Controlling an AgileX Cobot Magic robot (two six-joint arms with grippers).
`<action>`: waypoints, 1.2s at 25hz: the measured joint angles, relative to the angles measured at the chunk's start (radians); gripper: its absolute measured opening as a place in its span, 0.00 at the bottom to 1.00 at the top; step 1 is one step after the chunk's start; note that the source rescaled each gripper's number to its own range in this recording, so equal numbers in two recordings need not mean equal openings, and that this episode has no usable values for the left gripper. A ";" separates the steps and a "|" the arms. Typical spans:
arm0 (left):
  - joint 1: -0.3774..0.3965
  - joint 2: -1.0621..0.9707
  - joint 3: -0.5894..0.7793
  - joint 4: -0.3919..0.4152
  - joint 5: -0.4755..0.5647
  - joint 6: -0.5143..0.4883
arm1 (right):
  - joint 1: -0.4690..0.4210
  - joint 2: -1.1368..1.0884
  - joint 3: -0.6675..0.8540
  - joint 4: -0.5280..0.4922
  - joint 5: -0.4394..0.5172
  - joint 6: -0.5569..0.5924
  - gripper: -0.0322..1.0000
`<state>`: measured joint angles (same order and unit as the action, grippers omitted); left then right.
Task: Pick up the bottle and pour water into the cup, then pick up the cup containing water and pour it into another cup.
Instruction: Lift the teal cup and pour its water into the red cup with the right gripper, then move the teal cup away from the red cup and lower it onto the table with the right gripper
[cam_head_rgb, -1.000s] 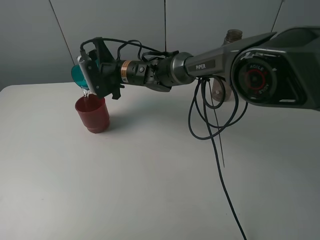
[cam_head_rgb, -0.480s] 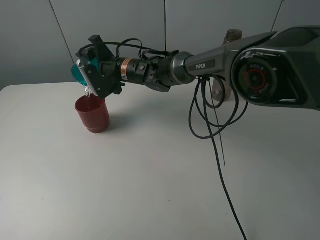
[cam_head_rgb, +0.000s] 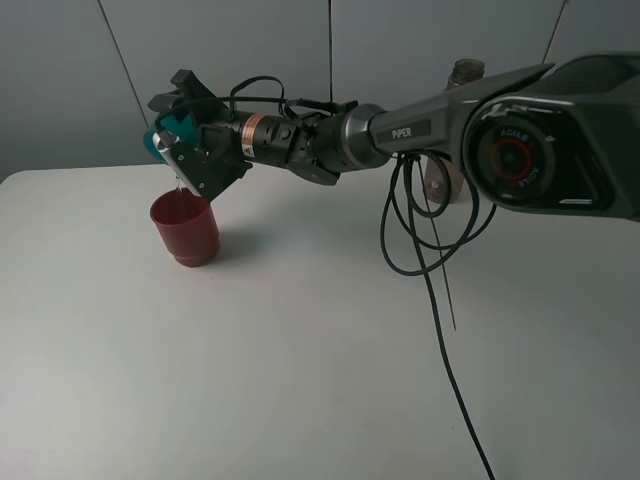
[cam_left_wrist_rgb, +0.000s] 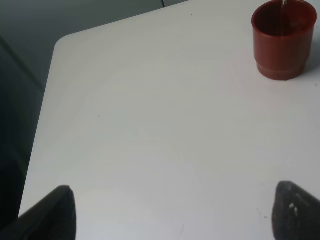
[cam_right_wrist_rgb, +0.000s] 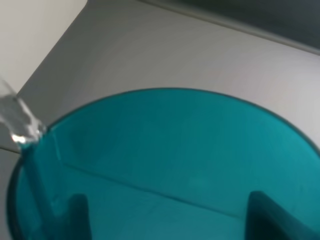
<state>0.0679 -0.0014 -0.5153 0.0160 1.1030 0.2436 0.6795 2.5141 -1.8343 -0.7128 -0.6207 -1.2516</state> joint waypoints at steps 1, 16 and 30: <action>0.000 0.000 0.000 0.000 0.000 0.000 | 0.000 0.000 0.000 0.000 -0.007 -0.002 0.06; 0.000 0.000 0.000 0.000 0.000 0.002 | 0.000 -0.002 0.002 -0.007 -0.047 0.090 0.06; 0.000 0.000 0.000 0.000 0.000 0.002 | 0.000 -0.136 0.118 0.060 0.116 1.053 0.06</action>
<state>0.0679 -0.0014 -0.5153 0.0160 1.1030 0.2455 0.6795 2.3779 -1.7167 -0.6531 -0.5051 -0.1981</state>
